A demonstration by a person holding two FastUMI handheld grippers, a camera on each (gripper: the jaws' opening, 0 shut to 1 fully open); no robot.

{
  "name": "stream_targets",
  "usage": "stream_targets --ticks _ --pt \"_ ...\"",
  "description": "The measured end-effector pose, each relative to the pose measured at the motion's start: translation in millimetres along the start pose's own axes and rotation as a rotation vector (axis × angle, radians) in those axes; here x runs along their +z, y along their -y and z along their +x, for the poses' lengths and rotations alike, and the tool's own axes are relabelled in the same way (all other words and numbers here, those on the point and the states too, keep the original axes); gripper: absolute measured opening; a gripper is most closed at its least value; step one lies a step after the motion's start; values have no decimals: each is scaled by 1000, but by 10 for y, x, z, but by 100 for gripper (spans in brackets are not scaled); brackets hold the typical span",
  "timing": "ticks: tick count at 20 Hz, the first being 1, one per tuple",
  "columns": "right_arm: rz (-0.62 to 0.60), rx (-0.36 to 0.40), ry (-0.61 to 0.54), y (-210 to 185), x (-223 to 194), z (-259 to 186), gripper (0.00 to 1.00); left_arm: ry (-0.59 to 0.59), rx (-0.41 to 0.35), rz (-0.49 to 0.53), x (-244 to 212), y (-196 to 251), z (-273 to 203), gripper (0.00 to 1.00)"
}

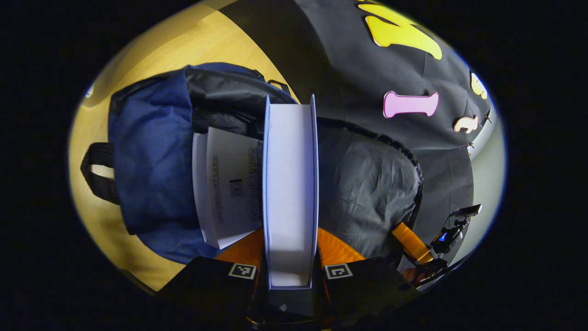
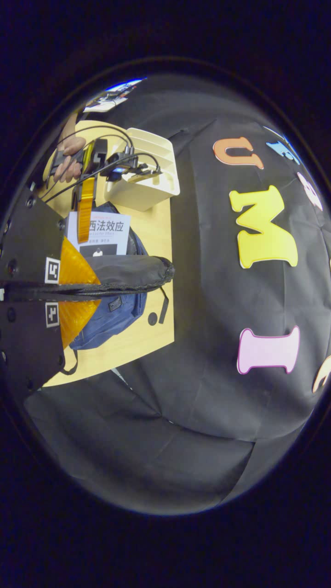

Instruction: Open the schoolbag, grab two books from the bookshelf and put them into the schoolbag.

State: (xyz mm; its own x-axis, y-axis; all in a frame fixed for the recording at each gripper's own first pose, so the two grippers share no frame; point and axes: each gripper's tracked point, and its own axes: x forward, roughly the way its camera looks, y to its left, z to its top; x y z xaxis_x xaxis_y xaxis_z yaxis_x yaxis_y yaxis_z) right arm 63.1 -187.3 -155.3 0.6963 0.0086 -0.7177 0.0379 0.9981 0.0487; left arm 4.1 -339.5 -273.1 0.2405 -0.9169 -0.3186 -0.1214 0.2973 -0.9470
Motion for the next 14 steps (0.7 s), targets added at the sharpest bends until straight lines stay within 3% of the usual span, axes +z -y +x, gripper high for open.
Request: stream_targets --ticks 6,7,11,12,13,14 --pt "-20 20 -3 -67 60 51 0 -31 -55 -85 -31 -65 372 41" --pt "-21 21 -6 -65 54 56 0 -41 -52 -88 -23 -80 390 35" --pt "-19 24 -17 -94 33 99 0 -84 -9 -55 -42 -203 443 50" --pt "-25 27 -21 -125 17 108 0 -114 45 -47 -59 -316 437 70" --pt "-25 30 -25 -143 21 123 0 -131 63 -68 -58 -348 439 63" --pt "-26 29 -24 -144 19 126 0 -128 73 -80 -44 -348 420 66"
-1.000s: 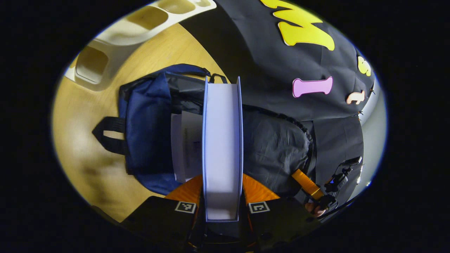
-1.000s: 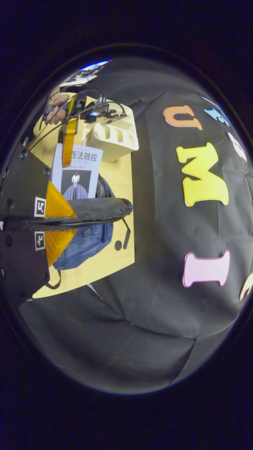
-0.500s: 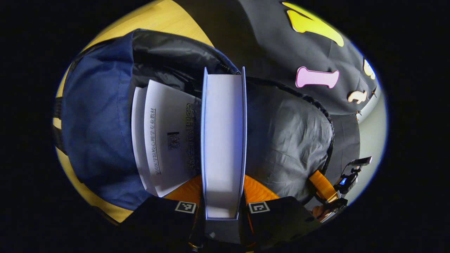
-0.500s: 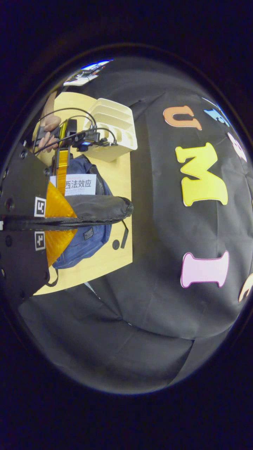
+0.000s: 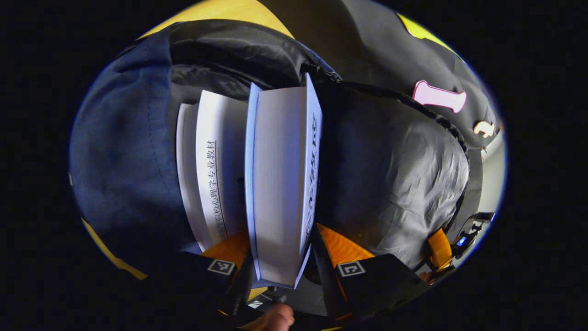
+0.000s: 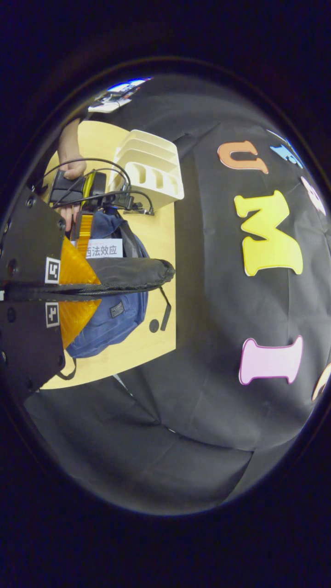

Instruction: Open the schoolbag, grab two books from the bookshelf and put them into the schoolbag.

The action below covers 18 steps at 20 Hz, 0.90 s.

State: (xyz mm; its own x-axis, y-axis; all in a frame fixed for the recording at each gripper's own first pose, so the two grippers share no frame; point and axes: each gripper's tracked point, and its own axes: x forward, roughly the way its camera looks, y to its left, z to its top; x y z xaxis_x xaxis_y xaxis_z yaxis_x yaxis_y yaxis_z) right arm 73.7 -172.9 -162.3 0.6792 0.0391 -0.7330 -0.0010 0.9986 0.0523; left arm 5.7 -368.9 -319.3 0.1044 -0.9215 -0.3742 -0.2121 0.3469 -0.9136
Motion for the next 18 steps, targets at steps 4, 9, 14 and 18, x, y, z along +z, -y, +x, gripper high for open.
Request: stream_targets --ticks 4,9,14,18 --pt "5 3 -2 -17 10 27 0 -37 148 9 -109 -91 -160 85" --pt "20 19 7 -135 4 24 0 39 397 228 27 -98 -724 80" --pt "26 46 24 -367 -43 -14 0 118 594 458 135 24 -1417 79" --pt "28 84 28 -608 -106 -2 0 186 740 564 194 6 -2000 79"
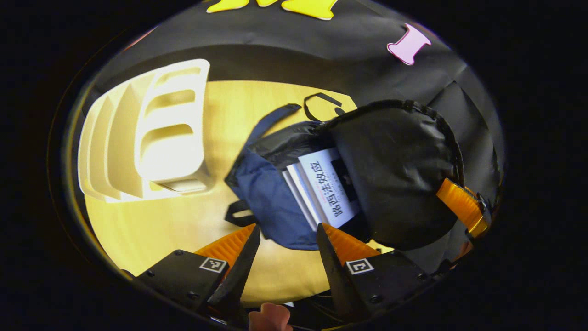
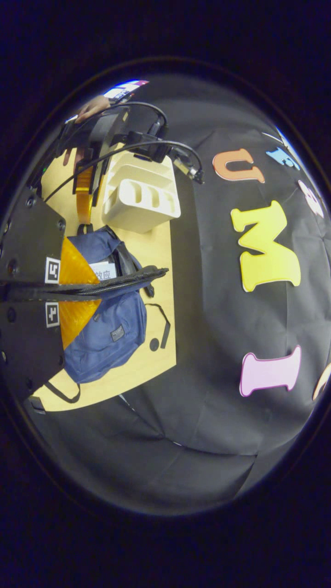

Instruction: Open the schoolbag, grab two books from the bookshelf and put them into the schoolbag.

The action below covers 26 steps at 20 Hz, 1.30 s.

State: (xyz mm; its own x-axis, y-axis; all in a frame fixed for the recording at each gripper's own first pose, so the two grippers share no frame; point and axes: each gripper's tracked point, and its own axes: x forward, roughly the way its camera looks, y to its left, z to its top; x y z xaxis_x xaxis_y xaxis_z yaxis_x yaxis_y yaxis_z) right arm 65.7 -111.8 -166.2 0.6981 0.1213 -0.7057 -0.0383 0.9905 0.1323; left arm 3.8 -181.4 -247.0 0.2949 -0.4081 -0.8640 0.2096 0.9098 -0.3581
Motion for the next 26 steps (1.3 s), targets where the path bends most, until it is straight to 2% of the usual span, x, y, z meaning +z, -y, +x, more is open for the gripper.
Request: stream_targets --ticks 4,6,9,10,12,13,14,15,17,19,20,22,24,26 --pt "-19 33 2 -296 -82 57 0 213 125 13 355 -391 -546 79" --pt "-19 63 -13 -478 -190 109 0 363 162 -7 575 -531 -939 79" --pt "-23 91 -37 -700 -307 238 0 603 259 -10 927 -917 -1604 79" --pt "-24 104 -49 -639 -272 329 0 679 290 -22 1016 -1045 -1893 82" --pt "-27 134 -80 -814 -402 463 2 765 336 -47 1143 -1244 -2233 100" --pt "-35 155 -105 -910 -496 549 3 793 355 -57 1153 -1311 -2345 100" --pt "-44 184 -140 -1172 -719 616 7 807 371 -69 1167 -1373 -2403 99" --pt "-48 203 -166 -1096 -714 711 11 819 384 -81 1141 -1438 -2461 98" --pt "-55 233 -214 -1278 -908 891 16 845 402 -86 1111 -1508 -2594 98" --pt "-49 255 -253 -1567 -1143 982 29 855 418 -83 1102 -1577 -2672 98" --pt "-52 255 -265 -1463 -1094 1087 46 856 430 -86 1065 -1619 -2726 98" --pt "-18 263 -310 -1677 -1362 1294 82 852 454 -91 1011 -1715 -2816 98" --pt "-25 252 -309 -1670 -1373 1322 97 858 461 -97 1003 -1766 -2868 98" --pt "-59 242 -238 -1697 -1164 1190 97 874 469 -84 1053 -1764 -2904 98"
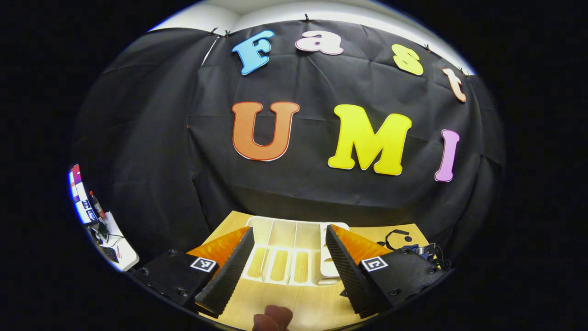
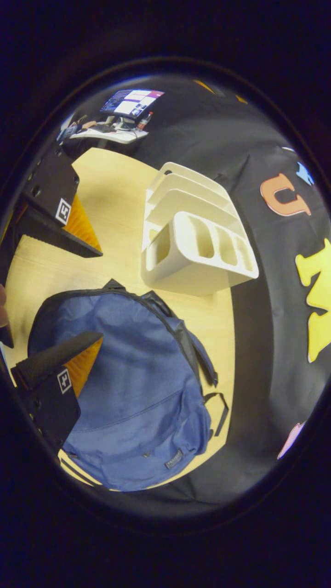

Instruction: Open the schoolbag, grab two books from the bookshelf and put them into the schoolbag.

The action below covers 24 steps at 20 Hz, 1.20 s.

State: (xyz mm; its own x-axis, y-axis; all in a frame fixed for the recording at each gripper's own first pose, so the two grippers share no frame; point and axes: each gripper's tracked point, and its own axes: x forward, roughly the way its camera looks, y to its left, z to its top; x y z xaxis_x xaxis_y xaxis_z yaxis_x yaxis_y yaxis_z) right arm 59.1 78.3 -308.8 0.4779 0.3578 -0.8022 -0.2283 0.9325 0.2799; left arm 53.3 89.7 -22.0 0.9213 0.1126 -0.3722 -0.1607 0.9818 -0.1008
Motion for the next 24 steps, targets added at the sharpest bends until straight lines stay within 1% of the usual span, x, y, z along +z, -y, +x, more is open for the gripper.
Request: stream_targets --ticks 1,3,4,5,6,7,8,9,12,13,16,18,22,24 --pt "-44 -24 71 -23 198 -166 97 26 -4 17 71 33 4 98" --pt "-124 -104 359 -174 1006 -821 96 114 -26 73 322 150 22 98" --pt "-141 -157 553 -280 1536 -1402 96 154 -46 76 484 228 9 98" --pt "-144 -184 670 -345 1828 -1796 96 175 -66 60 578 293 1 98" --pt "-148 -207 763 -271 2135 -2150 93 188 -77 54 645 331 -8 98" --pt "-153 -227 835 -309 2238 -2413 96 205 -87 57 715 368 -24 100" --pt "-156 -243 916 -367 2335 -2690 93 214 -98 56 748 413 -22 98" --pt "-165 -259 987 -419 2384 -2920 93 223 -109 51 775 446 -24 98" --pt "-163 -271 1064 -480 2523 -3143 94 238 -108 37 796 478 -51 98" --pt "-153 -273 1075 -475 2533 -3177 95 243 -103 31 799 482 -63 98" --pt "-131 -274 1084 -470 2601 -3223 94 274 -95 20 875 541 -94 98" --pt "-132 -271 1099 -500 2598 -3255 95 295 -106 16 913 613 -146 98" --pt "-129 -274 1097 -505 2577 -3248 94 309 -123 41 925 713 -211 98" --pt "-134 -297 1109 -485 2551 -3282 94 312 -127 57 909 769 -225 98"
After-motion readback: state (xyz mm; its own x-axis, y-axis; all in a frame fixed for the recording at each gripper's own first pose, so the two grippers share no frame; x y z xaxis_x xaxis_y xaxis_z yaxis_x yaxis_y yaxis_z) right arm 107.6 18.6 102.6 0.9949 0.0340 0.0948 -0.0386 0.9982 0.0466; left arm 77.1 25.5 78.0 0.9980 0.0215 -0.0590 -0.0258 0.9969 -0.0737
